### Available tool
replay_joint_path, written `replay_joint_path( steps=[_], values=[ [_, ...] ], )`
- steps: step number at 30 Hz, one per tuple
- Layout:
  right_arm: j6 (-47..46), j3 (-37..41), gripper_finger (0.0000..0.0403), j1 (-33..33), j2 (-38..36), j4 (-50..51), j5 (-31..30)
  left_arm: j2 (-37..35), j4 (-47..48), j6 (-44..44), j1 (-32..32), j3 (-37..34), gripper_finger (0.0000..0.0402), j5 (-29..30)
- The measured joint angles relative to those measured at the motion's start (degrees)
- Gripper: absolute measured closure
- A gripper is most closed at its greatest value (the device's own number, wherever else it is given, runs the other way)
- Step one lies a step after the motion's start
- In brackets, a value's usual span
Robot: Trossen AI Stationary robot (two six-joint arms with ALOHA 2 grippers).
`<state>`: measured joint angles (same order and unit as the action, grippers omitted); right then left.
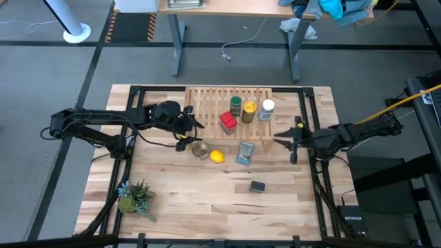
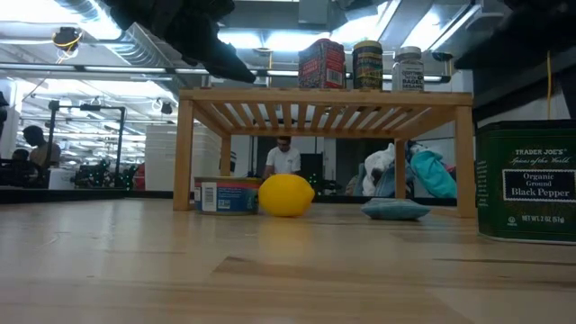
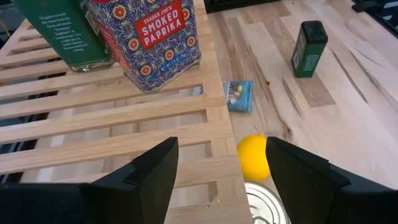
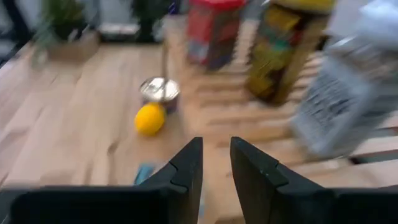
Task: Shelf spices
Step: Remove the white seasoning bottle from the shelf
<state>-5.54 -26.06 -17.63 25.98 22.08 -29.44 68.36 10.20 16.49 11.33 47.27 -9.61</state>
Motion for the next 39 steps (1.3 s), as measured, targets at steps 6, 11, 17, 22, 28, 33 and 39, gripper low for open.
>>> replay_joint_path(
  steps=[6, 11, 17, 22, 28, 33, 39],
  values=[
    [-0.48, -0.02, 0.0315, 0.02, 0.55, -3.03, -4.58, 0.0, -0.04, 0.0, 0.0, 0.0, 0.0164, 0.01],
    [-1.14, -0.01, 0.0315, 0.02, 0.59, -2.73, -6.82, 0.0, -0.04, 0.0, 0.0, 0.0, 0.0164, 0.01],
    [-1.51, -0.02, 0.0315, 0.02, 0.55, -2.67, -9.5, 0.0, -0.04, 0.0, 0.0, 0.0, 0.0164, 0.0],
    [-1.51, -0.02, 0.0313, 0.02, 0.55, -2.95, -9.66, 0.0, -0.04, 0.0, 0.0, 0.0, 0.0164, 0.02],
    [1.04, -0.02, 0.0251, 0.02, 0.52, -1.68, -13.99, 0.0, -0.04, 0.0, 0.0, 0.0, 0.0164, 0.02],
    [3.78, -0.02, 0.0144, 0.02, 0.38, -2.53, -19.26, 0.0, -0.04, 0.0, 0.0, 0.0, 0.0164, 0.02],
    [6.03, -0.02, 0.0043, 0.04, -1.74, -2.35, -20.41, 0.0, -0.04, 0.0, 0.0, 0.0, 0.0164, 0.0]
  ],
)
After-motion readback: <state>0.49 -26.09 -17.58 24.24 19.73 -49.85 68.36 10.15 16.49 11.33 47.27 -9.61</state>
